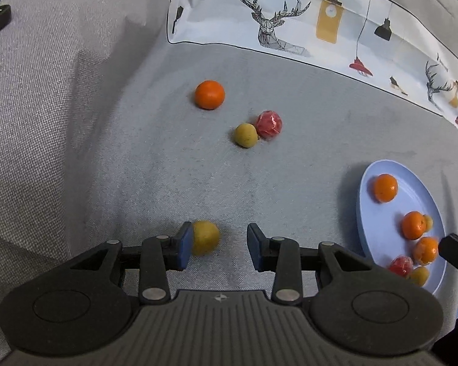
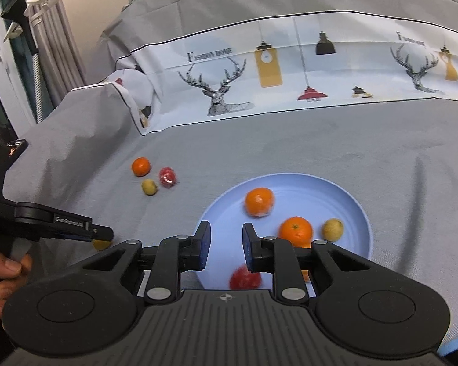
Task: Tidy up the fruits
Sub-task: 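Move the left tool to a small yellow fruit while the right tool approaches a red wrapped fruit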
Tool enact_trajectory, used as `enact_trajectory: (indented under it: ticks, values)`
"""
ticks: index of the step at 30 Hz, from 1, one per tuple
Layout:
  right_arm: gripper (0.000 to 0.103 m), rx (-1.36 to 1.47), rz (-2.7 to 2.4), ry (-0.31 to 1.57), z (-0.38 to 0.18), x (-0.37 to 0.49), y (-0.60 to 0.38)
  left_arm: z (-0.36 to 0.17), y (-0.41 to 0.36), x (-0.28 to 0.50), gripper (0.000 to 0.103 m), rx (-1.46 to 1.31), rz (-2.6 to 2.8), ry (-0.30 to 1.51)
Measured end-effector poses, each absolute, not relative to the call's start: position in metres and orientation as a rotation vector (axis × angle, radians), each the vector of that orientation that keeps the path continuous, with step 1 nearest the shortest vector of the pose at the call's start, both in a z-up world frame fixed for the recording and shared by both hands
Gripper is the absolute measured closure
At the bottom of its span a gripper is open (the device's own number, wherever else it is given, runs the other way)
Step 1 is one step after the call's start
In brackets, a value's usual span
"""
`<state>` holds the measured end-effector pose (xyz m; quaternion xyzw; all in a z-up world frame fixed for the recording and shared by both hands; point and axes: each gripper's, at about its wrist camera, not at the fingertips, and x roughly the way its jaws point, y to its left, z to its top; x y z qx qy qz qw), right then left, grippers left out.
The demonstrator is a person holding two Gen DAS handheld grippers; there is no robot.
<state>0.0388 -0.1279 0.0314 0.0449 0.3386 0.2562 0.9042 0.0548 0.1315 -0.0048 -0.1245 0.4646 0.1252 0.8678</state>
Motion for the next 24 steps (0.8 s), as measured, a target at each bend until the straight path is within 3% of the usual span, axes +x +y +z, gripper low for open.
enact_trajectory:
  ticks: [9, 13, 24]
  values:
    - [0.079, 0.077, 0.594, 0.681, 0.032, 0.056, -0.090, -0.011, 0.138, 0.060, 0.063, -0.272, 0.319, 1.001]
    - [0.079, 0.078, 0.621, 0.675, 0.030, 0.066, -0.070, -0.020, 0.143, 0.065, 0.077, -0.298, 0.336, 1.047]
    - [0.079, 0.103, 0.674, 0.669, 0.023, 0.105, -0.016, -0.019, 0.144, 0.067, 0.077, -0.291, 0.344, 0.991]
